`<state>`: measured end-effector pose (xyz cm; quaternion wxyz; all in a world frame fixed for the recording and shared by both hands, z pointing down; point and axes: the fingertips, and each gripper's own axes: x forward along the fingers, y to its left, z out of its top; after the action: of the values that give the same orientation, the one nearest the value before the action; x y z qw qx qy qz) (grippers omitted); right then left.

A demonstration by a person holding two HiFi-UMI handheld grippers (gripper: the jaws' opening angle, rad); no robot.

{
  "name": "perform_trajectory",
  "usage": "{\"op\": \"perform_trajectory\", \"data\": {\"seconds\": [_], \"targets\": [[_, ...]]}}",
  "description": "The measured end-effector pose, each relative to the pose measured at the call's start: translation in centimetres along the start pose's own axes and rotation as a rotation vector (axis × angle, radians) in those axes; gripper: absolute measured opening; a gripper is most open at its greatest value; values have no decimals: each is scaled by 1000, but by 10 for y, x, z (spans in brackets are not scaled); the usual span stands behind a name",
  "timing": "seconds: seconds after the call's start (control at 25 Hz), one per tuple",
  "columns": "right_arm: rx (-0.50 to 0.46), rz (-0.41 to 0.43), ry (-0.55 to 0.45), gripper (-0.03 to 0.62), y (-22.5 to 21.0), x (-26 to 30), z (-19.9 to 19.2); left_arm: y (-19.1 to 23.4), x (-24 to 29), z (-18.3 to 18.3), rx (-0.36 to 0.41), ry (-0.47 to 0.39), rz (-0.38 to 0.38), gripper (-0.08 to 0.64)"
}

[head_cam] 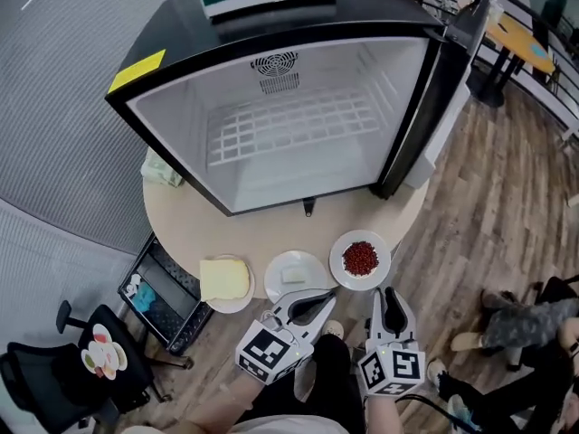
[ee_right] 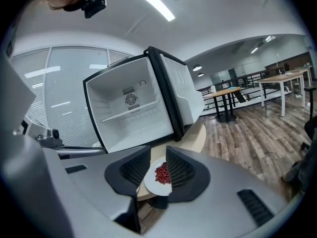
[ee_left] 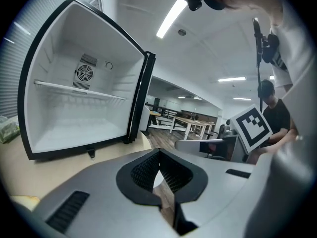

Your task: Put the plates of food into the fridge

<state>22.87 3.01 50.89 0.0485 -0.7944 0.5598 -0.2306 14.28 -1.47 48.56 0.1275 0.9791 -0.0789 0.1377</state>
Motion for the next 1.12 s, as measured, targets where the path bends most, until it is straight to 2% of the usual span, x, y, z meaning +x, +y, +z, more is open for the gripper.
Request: {"op": "perform_trajectory", "data": {"seconds": [0.16,0.24,0.44,0.72,1.04,1.12], "targets": [[135,-10,36,153,-14,2,-18,-8,8,-14,-14,31,-51,5],[219,-12,54,160,-21,5,-28,-14,13,-20,-14,48,-81,5],[424,-10,87,160,-41,18,-57,-25,22,-38,-35,86,-128,5],[577,-9,132,158,-59,34,-95,-32,38,-65,-58,129,-153,5],[883,78,133,156,-65,65,-118,-34,46,-79,-61,155,-136,4],[895,70,134,90,-67,65,-120,-34,46,-79,-69,152,-123,5]]}}
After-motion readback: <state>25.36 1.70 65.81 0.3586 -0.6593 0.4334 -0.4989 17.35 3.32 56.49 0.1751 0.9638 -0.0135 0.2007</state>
